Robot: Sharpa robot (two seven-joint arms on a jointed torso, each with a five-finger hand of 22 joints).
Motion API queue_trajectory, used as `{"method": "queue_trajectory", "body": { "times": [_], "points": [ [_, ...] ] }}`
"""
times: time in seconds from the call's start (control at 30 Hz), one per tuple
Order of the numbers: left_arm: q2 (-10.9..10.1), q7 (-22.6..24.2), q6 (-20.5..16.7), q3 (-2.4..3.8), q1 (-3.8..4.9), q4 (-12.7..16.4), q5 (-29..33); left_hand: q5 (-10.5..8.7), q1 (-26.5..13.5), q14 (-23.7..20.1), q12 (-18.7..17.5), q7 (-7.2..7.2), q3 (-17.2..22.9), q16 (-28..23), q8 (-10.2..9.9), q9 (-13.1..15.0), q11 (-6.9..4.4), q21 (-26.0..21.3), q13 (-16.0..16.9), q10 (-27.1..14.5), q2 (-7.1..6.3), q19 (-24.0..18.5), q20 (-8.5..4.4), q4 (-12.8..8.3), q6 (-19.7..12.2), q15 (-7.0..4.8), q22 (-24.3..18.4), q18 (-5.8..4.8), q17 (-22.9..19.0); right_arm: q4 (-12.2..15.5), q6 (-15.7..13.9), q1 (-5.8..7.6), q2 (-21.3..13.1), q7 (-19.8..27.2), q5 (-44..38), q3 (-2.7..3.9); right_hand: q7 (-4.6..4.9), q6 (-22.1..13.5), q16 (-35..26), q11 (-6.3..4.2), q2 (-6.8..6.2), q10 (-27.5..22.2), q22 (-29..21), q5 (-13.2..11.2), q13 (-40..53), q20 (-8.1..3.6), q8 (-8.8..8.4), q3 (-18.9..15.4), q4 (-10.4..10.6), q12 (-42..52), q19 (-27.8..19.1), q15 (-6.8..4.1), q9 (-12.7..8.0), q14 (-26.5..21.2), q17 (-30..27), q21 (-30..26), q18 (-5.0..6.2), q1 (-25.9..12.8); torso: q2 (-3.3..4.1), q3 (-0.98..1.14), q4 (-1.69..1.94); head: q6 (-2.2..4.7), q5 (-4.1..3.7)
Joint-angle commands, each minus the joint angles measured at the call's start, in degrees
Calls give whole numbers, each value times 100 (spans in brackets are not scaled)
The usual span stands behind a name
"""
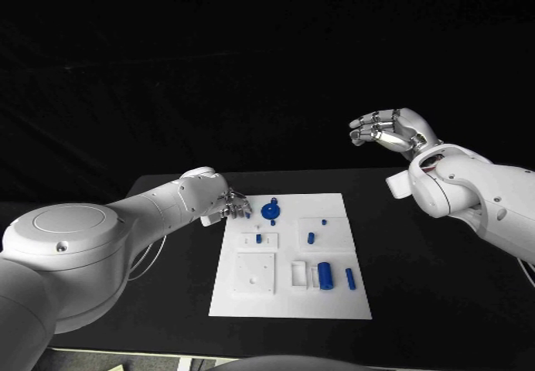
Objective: Assemble the parts on the task board
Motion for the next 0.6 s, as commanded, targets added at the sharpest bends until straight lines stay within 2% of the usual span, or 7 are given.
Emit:
{"method": "queue_trajectory", "body": {
  "times": [0.03,0.2,0.33,0.5,0.6],
  "points": [
    [3,48,83,2,-2,-7,47,-14,15,-32,-28,19,18,21,-35,-8,31,-32,7,-26,69,-37,-845,-38,-33,5,8,-80,-9,5,34,4,6,67,-6,4,20,-32,-21,11,23,48,10,32,-7,36,-15,-28,-8,-33,-10,37,-8,-10,-8,-37,117,19,-2,2,2,-10,-14],
    [13,69,181,4,-2,-1,223,9,71,-33,-31,20,28,25,-25,-13,32,-32,10,-19,147,-41,-842,-79,-28,8,15,-83,-12,2,41,6,21,67,-6,4,20,-31,-21,12,24,49,10,33,-9,37,-15,-28,-8,-33,-10,37,-9,-10,-9,-38,118,20,2,2,2,-13,-15],
    [22,71,184,5,-1,2,332,53,201,-40,-43,25,55,28,-16,-21,38,-31,12,-13,272,-48,-836,-188,-32,14,27,-89,-19,0,60,8,25,59,-5,4,20,-31,-21,12,24,49,11,33,-11,37,-15,-29,-7,-33,-10,37,-9,-9,-9,-39,118,19,7,6,-8,-22,-12],
    [11,69,147,5,-1,-11,358,76,316,-40,-61,36,80,28,-23,-36,47,-30,8,-10,356,-45,-831,-271,-62,21,36,-96,-28,-6,58,12,22,54,-1,4,20,-31,-22,12,23,50,12,32,-14,38,-14,-30,-6,-32,-10,37,-10,-10,-10,-40,118,19,1,3,5,-29,-25],
    [-10,91,107,6,-1,-23,390,100,425,-29,-64,31,122,38,-4,-40,43,-26,10,12,462,-37,-829,-336,-44,20,45,-98,-31,-4,62,14,17,54,0,4,20,-31,-22,12,23,50,12,32,-15,39,-14,-30,-6,-32,-11,37,-11,-10,-10,-41,118,19,-6,3,12,-42,-29]
  ]
}}
